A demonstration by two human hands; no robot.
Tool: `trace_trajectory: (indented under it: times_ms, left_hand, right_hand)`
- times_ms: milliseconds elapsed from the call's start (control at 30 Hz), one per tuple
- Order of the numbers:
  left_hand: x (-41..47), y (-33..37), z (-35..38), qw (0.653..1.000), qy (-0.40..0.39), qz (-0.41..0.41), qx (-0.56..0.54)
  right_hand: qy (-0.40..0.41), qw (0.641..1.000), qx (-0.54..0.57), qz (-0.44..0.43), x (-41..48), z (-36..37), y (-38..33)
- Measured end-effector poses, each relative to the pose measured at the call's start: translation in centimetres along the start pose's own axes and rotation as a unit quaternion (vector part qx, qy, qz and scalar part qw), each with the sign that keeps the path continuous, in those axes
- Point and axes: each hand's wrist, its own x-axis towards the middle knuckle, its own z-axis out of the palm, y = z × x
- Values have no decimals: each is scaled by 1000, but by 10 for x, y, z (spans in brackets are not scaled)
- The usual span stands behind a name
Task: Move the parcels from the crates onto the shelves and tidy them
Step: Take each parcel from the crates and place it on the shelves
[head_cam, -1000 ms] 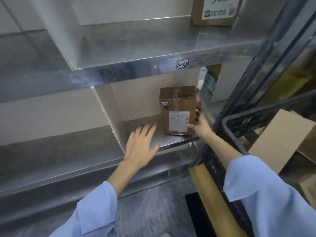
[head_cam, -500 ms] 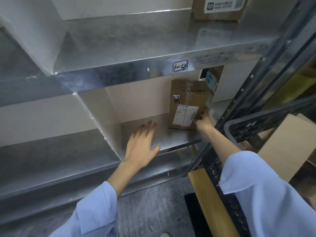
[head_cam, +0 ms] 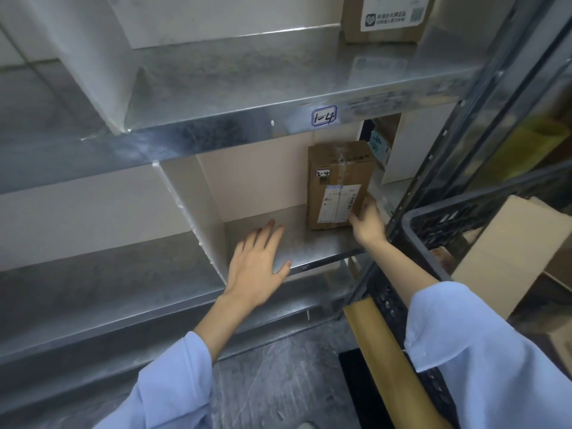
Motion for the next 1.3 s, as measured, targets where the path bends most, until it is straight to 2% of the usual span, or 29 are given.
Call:
trace_trajectory:
  times_ms: [367,633,833,1033,1300]
  left_hand:
    - [-47,13,-29,999,28,33,7]
    - [-102,30,-70,995,68,77,11]
    - [-138,70,-99,985,82,152,1]
    - [-155,138,-109,967,84,237,-29]
    - [-180,256,-109,919,68,374,-102]
  right_hand:
    - [16,981,-149,-123,-123,-28,-7]
    - [55,966,-187,-173,-228,-57,-17]
    - [106,968,-168,-156,-299,-101,-13]
    - [182,962,-166,-121,-359,-162,9]
    - [274,951,-139,-25,-426,-260,67]
